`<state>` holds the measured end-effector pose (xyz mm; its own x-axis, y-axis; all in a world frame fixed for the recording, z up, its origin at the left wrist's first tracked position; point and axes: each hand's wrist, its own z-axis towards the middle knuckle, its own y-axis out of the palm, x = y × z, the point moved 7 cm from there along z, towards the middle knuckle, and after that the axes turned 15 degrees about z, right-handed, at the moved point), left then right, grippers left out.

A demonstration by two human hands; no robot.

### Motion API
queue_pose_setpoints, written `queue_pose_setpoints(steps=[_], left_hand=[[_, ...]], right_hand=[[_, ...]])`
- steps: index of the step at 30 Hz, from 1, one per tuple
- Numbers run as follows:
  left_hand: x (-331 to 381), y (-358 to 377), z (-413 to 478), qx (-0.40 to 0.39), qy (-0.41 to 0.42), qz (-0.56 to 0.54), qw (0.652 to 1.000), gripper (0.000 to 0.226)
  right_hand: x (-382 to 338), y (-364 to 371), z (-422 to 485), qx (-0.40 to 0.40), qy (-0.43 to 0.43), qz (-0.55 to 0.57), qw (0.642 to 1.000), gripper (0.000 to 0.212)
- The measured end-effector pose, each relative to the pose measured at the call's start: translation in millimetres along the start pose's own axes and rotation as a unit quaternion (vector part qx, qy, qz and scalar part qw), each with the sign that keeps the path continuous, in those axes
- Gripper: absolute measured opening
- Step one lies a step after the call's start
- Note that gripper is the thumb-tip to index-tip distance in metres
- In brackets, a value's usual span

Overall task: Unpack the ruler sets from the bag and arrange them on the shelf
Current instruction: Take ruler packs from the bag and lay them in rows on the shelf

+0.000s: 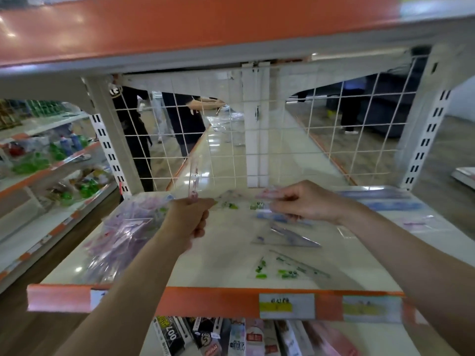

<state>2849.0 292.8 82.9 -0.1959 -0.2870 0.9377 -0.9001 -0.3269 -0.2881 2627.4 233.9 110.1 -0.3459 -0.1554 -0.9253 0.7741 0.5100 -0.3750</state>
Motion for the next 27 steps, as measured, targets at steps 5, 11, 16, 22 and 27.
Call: queue_pose_setpoints(steps=[5,11,16,22,27], left_hand=[[7.0,24.7,0.2,-0.023,0.013,0.015,1.000,0.021],[17.6,71.8,-1.4,-0.068,0.014,0.023,0.997,0.016],[26.6,114.5,-7.7,-0.115,0.020,0.048,0.992,0.022],[47.5,164.2,-20.4,-0.179,0.046,0.073,0.980,0.019],[57.6,186.5,-33.9,-0.199,0.058,0.070,0.976,0.022]], right_hand=[[-11.1,-14.6,-24.8,0.068,-0.064,-0.144,0.985,0.039],[-10.9,-8.9,-39.6,0.122,-0.133,-0.353,0.918,0.056],[10.8,-43.7,-51.3,0.154,-0.089,-0.406,0.896,0.038],[35.8,-95.2,-76.3,0.133,0.002,-0.425,0.895,0.028],[58.6,-118.5,-102.3,0.094,0.076,-0.412,0.903,0.019]])
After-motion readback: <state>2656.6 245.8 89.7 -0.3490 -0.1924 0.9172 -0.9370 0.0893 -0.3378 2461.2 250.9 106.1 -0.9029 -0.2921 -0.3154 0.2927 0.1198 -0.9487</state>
